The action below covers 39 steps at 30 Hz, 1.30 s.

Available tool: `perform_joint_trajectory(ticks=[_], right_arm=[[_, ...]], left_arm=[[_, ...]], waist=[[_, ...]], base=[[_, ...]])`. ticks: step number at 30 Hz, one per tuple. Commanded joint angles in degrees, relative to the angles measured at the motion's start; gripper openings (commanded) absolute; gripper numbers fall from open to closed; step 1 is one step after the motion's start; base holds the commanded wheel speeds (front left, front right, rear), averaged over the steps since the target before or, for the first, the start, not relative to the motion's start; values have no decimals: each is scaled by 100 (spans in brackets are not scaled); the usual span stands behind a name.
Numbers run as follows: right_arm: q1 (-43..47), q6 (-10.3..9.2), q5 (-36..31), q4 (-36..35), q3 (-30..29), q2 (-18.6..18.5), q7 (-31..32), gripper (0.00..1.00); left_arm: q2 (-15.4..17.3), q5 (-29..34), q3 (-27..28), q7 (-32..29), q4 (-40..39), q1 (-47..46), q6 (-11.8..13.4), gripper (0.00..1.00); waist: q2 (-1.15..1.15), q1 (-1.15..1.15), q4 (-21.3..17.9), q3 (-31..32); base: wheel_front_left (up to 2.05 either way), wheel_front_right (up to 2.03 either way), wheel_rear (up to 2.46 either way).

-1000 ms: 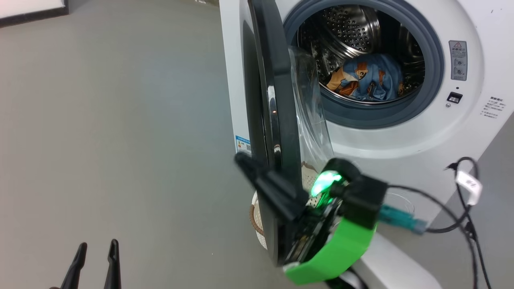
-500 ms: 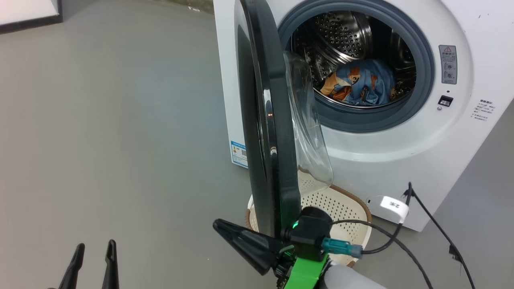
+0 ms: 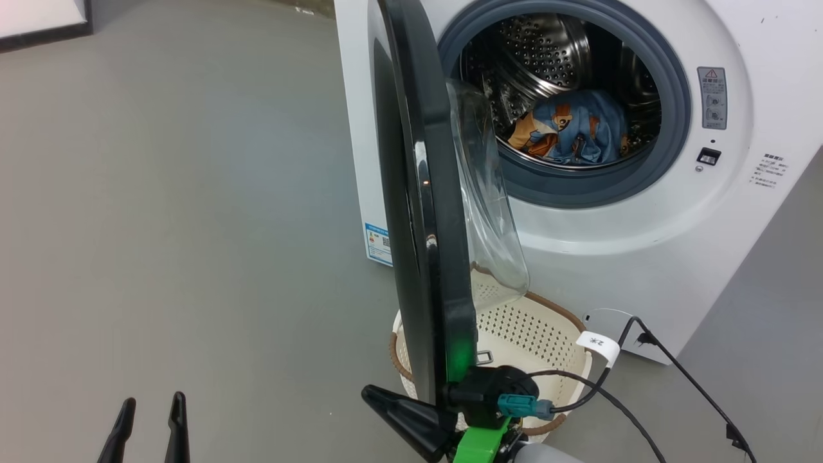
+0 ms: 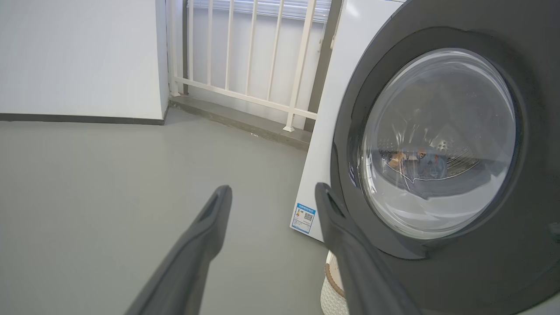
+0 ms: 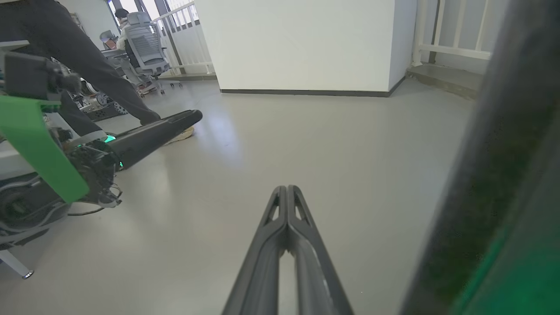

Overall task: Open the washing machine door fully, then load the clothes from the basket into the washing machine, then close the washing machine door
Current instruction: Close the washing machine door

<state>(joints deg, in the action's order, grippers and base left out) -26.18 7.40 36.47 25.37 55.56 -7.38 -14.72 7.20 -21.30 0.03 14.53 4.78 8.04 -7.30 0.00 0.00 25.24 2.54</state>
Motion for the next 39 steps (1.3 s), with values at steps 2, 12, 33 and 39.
perform_joint_trajectory(ticks=[2, 12, 33, 39], right_arm=[[-204, 9, 85, -15, 49, 110, -28, 0], [-261, 9, -35, 292, -228, 47, -28, 0], [88, 9, -491, 433, -1650, -240, -28, 0], [-19, 9, -549, 429, -2136, -385, -28, 0]], left_arm=[[73, -39, 204, 47, -135, -164, -19, 100], [28, -29, 212, 47, -163, -201, -19, 100], [-33, 2, 237, 47, -214, -278, -19, 100], [-5, 10, 216, 47, -241, -341, -19, 100]], waist=[[0, 0, -43, -33], [0, 0, -202, -144], [0, 0, -798, -358], [0, 0, -968, -517]], base=[[0, 0, 0], [0, 0, 0], [0, 0, 0], [0, 0, 0]])
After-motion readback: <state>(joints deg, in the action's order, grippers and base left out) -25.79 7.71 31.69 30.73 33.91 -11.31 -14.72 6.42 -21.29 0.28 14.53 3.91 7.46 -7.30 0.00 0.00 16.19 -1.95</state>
